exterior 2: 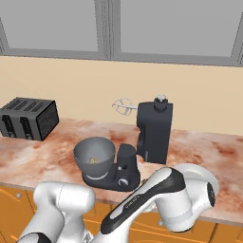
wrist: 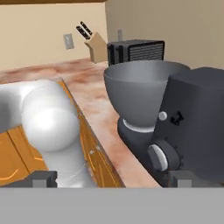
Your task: Add butter and sugar cubes to the stand mixer bowl and then turn on the stand mixer to begin making frosting.
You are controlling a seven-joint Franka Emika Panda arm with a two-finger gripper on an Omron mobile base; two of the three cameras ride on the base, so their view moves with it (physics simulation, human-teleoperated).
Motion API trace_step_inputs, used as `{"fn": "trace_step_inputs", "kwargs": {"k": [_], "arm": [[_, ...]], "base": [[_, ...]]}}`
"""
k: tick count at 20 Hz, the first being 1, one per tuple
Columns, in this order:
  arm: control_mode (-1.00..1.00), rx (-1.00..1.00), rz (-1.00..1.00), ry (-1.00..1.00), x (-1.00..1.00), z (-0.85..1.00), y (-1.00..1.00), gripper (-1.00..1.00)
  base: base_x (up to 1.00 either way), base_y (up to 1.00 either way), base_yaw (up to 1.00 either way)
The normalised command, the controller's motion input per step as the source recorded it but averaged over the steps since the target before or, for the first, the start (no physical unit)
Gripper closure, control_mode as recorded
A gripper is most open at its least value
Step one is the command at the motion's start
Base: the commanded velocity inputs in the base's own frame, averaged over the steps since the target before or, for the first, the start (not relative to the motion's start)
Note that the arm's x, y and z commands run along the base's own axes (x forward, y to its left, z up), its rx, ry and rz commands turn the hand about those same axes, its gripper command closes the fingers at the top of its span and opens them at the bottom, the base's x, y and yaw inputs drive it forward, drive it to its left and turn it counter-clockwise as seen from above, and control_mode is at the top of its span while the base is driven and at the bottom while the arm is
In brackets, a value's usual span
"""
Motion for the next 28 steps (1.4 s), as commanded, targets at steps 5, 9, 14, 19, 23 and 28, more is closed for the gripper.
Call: {"fn": "trace_step_inputs", "kwargs": {"k": [5, 9, 14, 19, 23, 28], "arm": [[-1.0, 0.02, -0.12, -0.01, 0.36, -0.31, 0.0, -1.0], [-1.0, 0.0, -0.16, 0.0, 0.27, -0.34, -0.1, -1.0], [-1.0, 0.0, -0.12, 0.0, 0.25, -0.29, -0.15, -1.0], [-1.0, 0.0, -0.02, -0.03, 0.2, -0.17, -0.15, -1.0], [-1.0, 0.0, 0.0, -0.09, 0.09, -0.16, -0.2, -1.0], [-1.0, 0.0, 0.0, -0.12, 0.08, -0.13, -0.09, -1.0]], "base": [[0.0, 0.0, 0.0], [0.0, 0.0, 0.0], [0.0, 0.0, 0.0], [0.0, 0.0, 0.0], [0.0, 0.0, 0.0], [0.0, 0.0, 0.0]]}}
